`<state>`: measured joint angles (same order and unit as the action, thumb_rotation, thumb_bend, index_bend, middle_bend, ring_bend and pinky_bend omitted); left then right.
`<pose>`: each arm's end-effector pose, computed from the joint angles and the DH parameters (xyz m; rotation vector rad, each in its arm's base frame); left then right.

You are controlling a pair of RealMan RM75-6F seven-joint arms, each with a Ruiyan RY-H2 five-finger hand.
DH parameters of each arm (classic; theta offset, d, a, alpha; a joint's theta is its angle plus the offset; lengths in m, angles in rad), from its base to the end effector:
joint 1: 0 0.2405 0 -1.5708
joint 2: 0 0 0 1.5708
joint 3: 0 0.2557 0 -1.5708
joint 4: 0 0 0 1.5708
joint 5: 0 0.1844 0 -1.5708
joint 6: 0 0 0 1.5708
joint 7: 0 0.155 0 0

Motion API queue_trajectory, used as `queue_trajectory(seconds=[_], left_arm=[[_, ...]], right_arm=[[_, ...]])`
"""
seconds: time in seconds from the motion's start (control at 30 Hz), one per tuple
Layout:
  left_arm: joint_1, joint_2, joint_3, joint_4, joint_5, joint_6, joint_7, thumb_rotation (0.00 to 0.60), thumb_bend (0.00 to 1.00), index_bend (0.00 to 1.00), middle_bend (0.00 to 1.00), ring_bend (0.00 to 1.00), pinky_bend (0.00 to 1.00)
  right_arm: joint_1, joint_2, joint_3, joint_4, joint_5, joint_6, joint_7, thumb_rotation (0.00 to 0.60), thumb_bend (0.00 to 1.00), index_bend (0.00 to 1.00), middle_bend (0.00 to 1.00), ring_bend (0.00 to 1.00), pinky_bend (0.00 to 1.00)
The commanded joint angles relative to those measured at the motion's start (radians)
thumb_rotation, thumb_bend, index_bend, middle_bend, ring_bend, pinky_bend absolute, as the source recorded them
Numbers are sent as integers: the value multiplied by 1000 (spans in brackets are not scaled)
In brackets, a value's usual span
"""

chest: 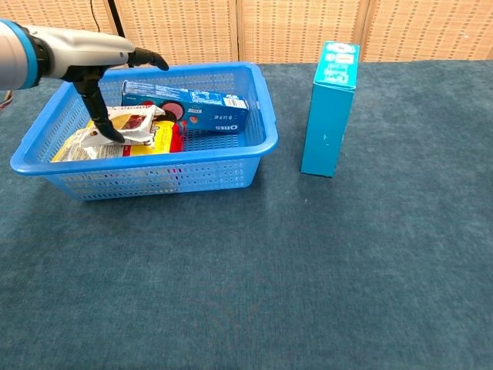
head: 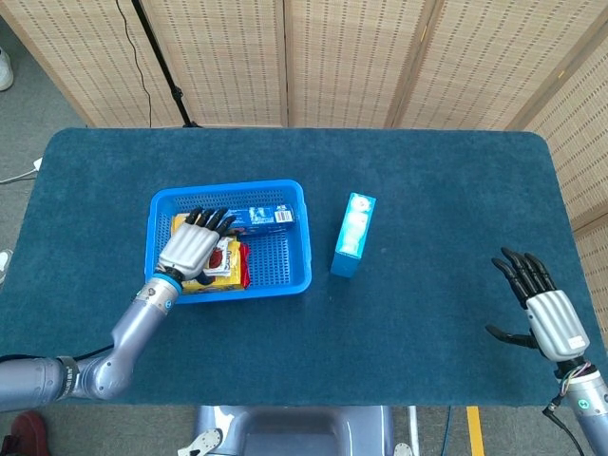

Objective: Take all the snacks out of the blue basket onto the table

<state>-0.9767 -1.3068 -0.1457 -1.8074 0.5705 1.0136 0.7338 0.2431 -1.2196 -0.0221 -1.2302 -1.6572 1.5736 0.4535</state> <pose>-0.1097 0.3619 0.0569 -1.8845 -0.8905 -0.6352 -0.3018 -0.2299 0.1751 1.5656 -0.8879 1.2224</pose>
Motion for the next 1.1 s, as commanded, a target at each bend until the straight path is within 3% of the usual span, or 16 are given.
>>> queue_trajectory(seconds=[0.03, 0.23, 0.5, 0.7, 0.83, 0.93, 1.1], left_arm=[[-26, -37, 11, 22, -25, 43, 50, 600, 0, 1, 0, 68, 0], [-55, -71, 11, 30, -79, 62, 91, 600, 0, 39, 87, 219, 0], [-66, -87, 18, 52, -110, 79, 113, 600, 0, 142, 204, 305, 0], [-68, -106, 25, 76, -107, 95, 120, 600, 1, 274, 300, 382, 0], [-58, -122, 31, 91, -75, 118, 112, 600, 67, 388, 390, 448, 0], [-52, -121, 33, 93, -64, 123, 109, 600, 132, 423, 420, 470, 0], [-39, -100, 24, 76, -34, 134, 89, 600, 153, 433, 427, 476, 0]], right_arm=[[-1, -2, 4, 2, 2, -2, 1, 600, 0, 0, 0, 0, 0], [-4, -2, 11, 2, -2, -3, 3, 600, 0, 0, 0, 0, 0], [-8, -1, 20, 2, 0, -3, 20, 600, 0, 0, 0, 0, 0], [-8, 2, 23, -1, -5, -5, 27, 600, 0, 0, 0, 0, 0], [-9, 3, 26, -2, -8, -3, 32, 600, 0, 0, 0, 0, 0], [-10, 2, 28, -1, -8, -4, 34, 600, 0, 0, 0, 0, 0], [-11, 2, 30, -1, -10, -3, 32, 600, 0, 0, 0, 0, 0]])
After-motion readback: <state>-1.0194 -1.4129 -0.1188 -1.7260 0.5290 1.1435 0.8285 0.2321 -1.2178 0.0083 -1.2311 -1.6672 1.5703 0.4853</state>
